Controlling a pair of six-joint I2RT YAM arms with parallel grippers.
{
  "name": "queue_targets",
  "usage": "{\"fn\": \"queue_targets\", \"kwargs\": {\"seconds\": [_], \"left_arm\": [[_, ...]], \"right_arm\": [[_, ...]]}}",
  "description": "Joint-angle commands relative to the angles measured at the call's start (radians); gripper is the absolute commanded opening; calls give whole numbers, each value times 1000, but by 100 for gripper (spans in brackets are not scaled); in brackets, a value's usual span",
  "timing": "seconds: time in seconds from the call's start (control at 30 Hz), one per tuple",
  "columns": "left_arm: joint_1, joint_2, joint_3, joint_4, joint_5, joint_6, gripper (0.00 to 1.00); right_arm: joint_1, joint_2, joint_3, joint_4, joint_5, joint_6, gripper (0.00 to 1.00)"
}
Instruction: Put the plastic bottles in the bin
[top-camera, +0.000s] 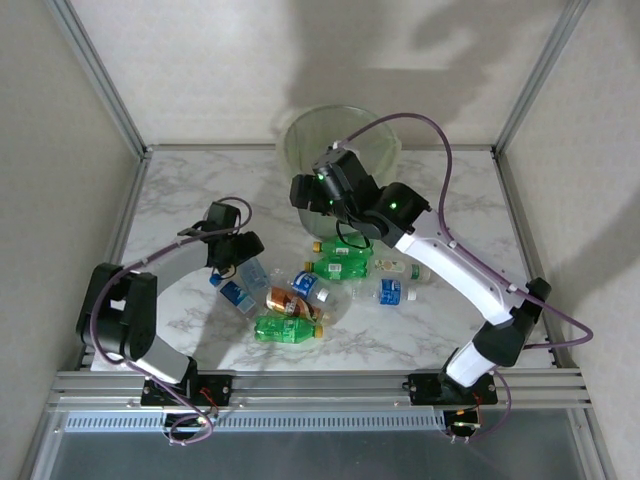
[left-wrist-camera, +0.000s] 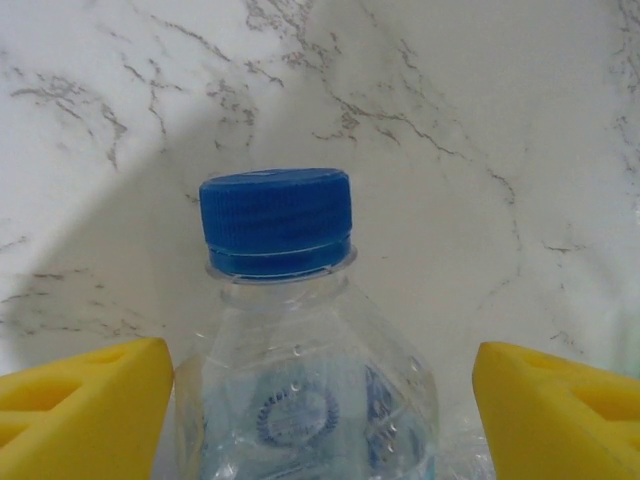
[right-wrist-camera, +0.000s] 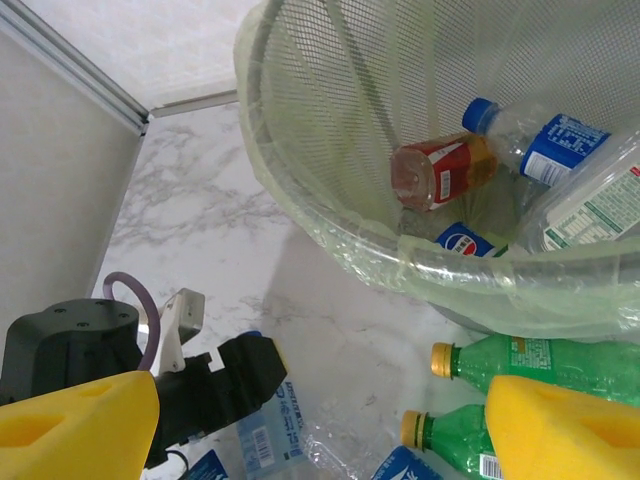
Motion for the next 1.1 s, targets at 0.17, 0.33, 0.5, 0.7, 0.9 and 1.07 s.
{"fn": "queue_targets", "kwargs": {"seconds": [0.17, 0.33, 0.5, 0.7, 0.9, 1.07], "left_arm": [[-14, 37, -5, 23, 22, -11, 75], [-14, 33, -1, 25, 27, -13, 68], [-13, 20, 21, 10, 24, -11, 66], [-12, -38, 70, -28, 16, -1, 65], [-10, -153, 167, -29, 63, -11, 66], [-9, -211, 273, -13, 161, -41, 66]], "right_arm": [[20, -39, -54, 20, 31, 50, 85], [26, -50, -69, 17, 37, 61, 84], [30, -68, -91, 18, 45, 75, 84], [36, -83, -114, 24, 39, 81, 84], [48, -83, -122, 70, -33, 32, 84], [71, -81, -110, 118, -82, -28, 85]]}}
